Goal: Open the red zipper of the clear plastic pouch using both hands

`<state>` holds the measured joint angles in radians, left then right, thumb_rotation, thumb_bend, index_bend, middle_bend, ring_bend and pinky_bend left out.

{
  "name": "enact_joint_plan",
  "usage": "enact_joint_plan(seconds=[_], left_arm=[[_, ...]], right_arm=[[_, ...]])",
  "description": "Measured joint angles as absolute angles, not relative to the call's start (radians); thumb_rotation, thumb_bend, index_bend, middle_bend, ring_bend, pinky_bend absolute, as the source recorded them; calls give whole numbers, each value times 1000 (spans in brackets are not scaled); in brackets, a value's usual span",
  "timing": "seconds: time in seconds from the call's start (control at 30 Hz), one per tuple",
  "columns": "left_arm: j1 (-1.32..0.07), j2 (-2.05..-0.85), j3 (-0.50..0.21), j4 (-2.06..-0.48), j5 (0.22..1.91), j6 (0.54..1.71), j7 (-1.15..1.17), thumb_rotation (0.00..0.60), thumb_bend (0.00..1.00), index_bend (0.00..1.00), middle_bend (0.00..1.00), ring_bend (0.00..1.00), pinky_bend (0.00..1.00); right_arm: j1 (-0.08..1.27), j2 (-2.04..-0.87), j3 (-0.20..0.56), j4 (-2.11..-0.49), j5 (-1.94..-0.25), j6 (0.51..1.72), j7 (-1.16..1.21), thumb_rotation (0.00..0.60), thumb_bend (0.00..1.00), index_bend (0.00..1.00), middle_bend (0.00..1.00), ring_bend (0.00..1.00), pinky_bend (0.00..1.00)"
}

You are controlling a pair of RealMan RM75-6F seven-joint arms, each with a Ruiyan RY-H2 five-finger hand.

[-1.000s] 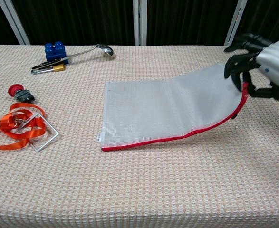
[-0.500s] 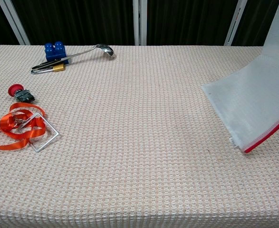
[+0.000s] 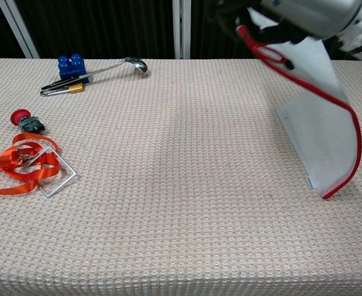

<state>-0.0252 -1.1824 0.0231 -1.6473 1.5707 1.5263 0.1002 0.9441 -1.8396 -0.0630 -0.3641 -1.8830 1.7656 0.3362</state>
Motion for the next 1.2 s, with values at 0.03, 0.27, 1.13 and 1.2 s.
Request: enact_joint_plan(seconds=[0.03, 0.27, 1.13, 1.2], left_arm=[[-23, -1182, 23, -1644, 1569, 1528, 96, 600, 158, 279, 215, 139, 180], [-21, -1186, 21, -1624, 1561, 1527, 74, 600, 159, 279, 215, 139, 180], [-30, -1228, 16, -1555, 1558, 1514, 7, 600, 158, 279, 214, 139, 180], [-34, -1232, 16, -1552, 1562, 1511, 6, 600, 158, 279, 215, 139, 180]], right_arm=[[956, -1866, -72, -355, -1889, 1738, 339, 600, 455, 787, 425, 168, 69], [1013, -1995, -99, -291, -1898, 1615, 376, 600, 341, 689, 355, 115, 53], [932, -1806, -69, -1005, -1680, 1235, 222, 600, 16, 0, 0, 0, 0], [908, -1763, -72, -1120, -1644, 1199, 201, 600, 14, 0, 0, 0, 0]])
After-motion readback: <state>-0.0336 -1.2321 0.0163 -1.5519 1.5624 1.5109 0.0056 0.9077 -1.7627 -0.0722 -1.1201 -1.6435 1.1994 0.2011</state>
